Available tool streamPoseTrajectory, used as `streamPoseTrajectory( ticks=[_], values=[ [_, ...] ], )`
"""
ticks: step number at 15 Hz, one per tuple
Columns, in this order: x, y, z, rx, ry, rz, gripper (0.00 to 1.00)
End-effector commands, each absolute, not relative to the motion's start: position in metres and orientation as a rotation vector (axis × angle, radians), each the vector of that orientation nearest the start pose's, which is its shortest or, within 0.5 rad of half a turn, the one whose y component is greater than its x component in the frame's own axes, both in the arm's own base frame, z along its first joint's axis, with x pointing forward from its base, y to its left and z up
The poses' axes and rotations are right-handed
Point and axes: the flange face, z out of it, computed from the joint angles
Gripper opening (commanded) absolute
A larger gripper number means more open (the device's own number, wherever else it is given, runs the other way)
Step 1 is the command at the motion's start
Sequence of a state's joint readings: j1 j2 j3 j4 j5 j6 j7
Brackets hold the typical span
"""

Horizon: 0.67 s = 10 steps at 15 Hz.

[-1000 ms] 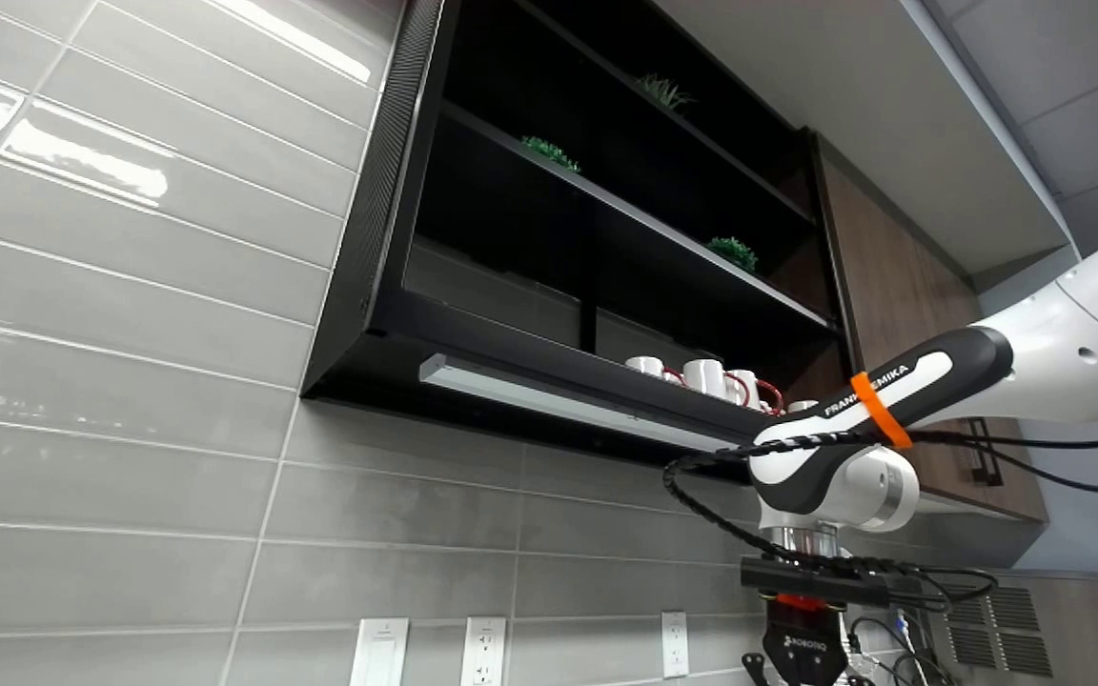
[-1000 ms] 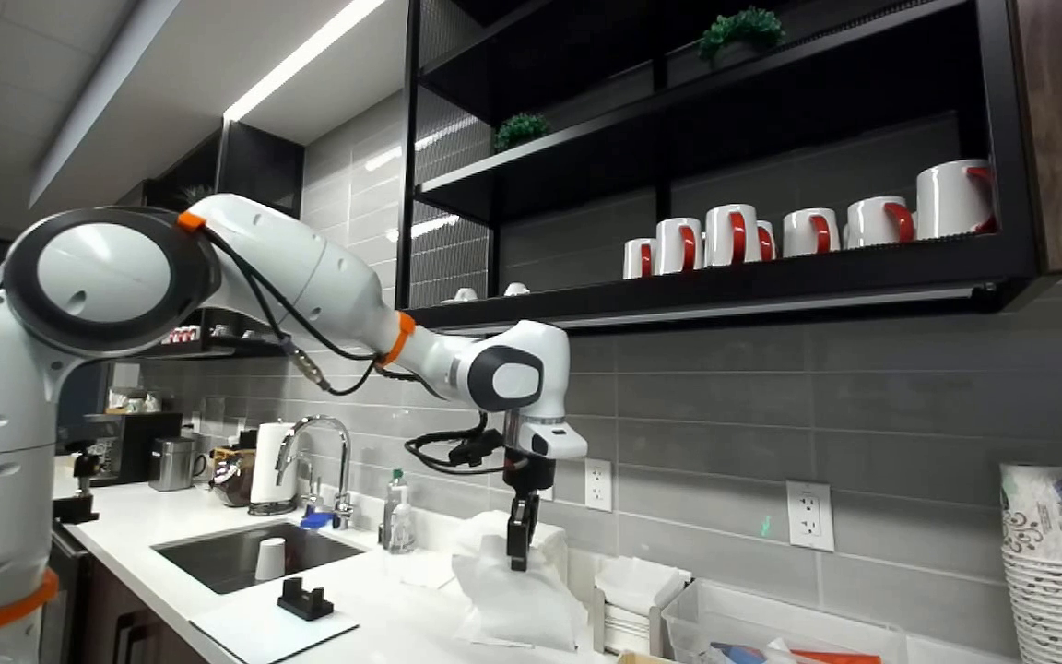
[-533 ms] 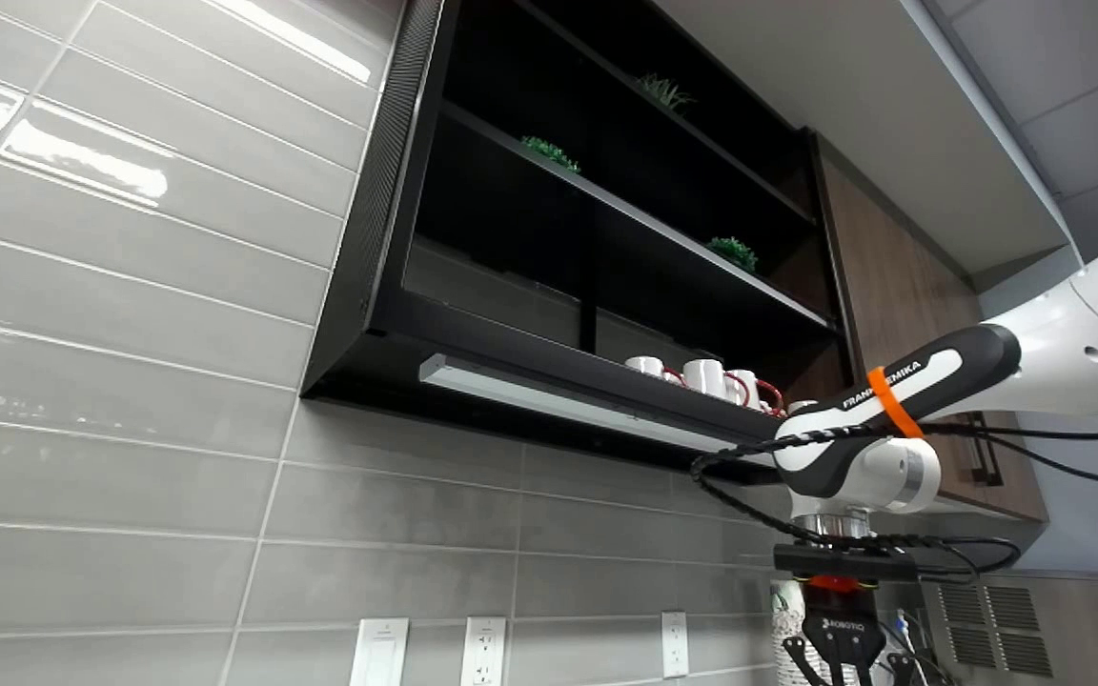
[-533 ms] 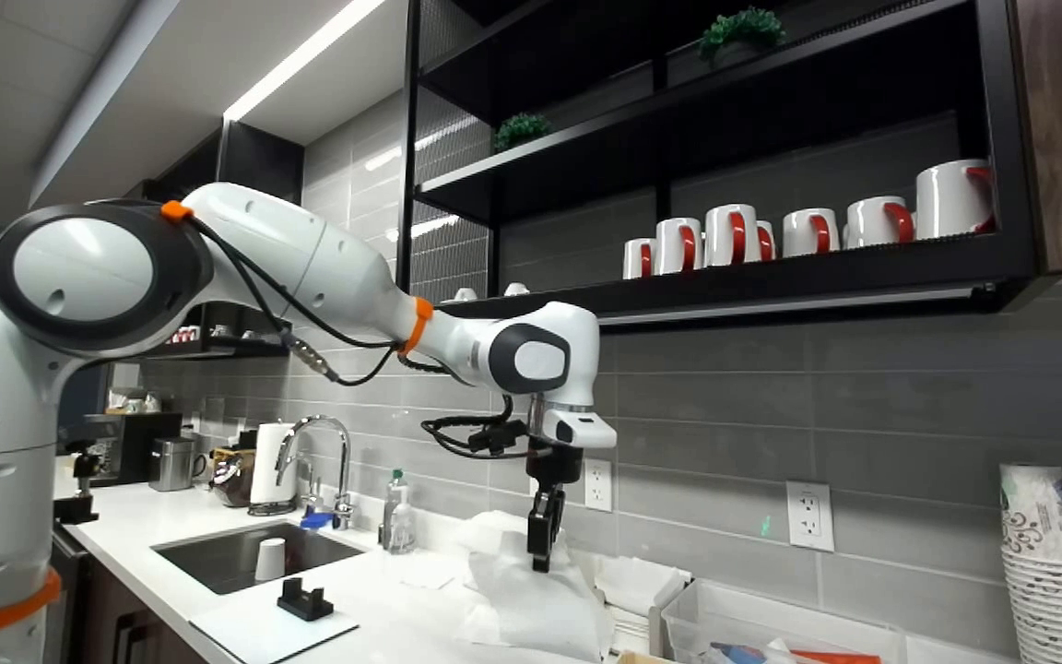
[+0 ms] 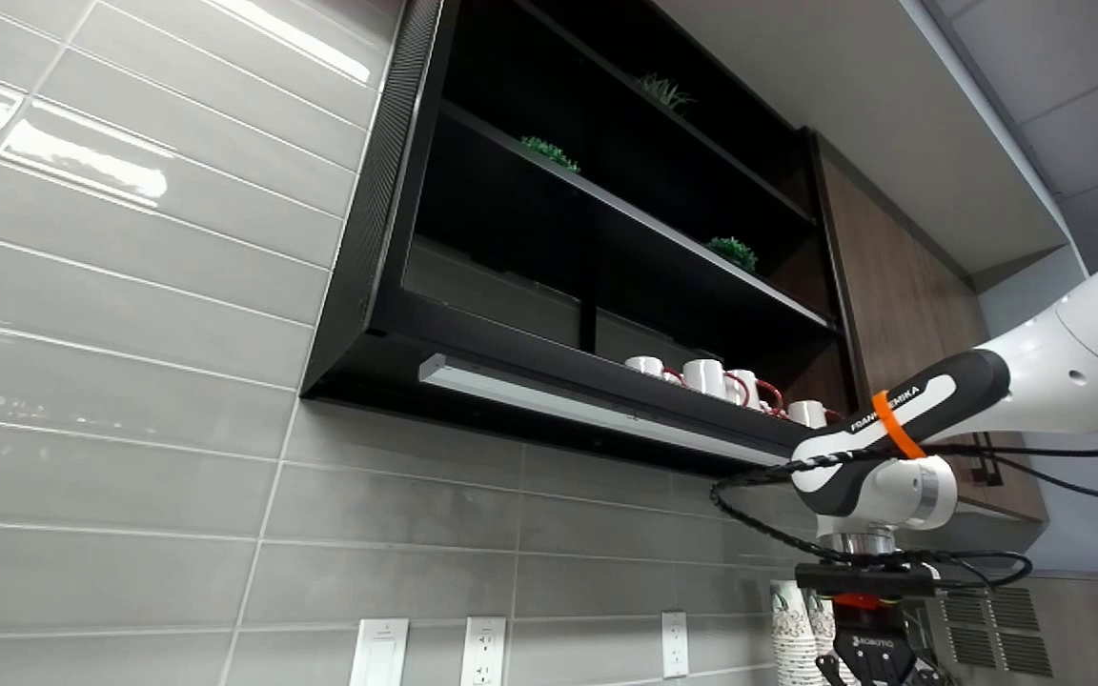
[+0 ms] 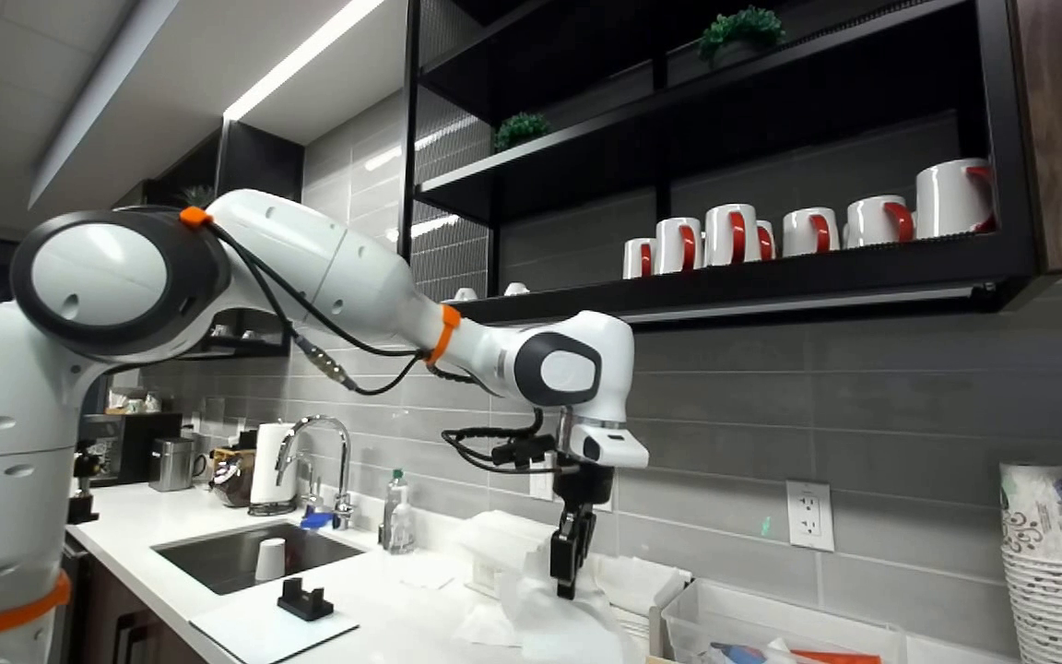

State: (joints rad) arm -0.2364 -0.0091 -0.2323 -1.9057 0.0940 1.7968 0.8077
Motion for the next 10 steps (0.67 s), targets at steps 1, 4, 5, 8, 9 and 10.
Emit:
streamPoseTrajectory(
  ticks=[1, 4, 5, 8, 9, 10],
  values=[
    [0.493, -0.258, 0.48, -2.387, 1.958, 0.243, 0.02],
    [0.494, -0.269, 0.473, -2.347, 2.018, 0.258, 0.02],
    [0.495, -0.271, 0.471, -2.337, 2.027, 0.262, 0.02],
    [0.494, -0.278, 0.467, -2.31, 2.065, 0.271, 0.02],
    [0.494, -0.28, 0.466, -2.296, 2.081, 0.27, 0.02],
    [0.493, -0.283, 0.464, -2.288, 2.094, 0.275, 0.02]
  ],
)
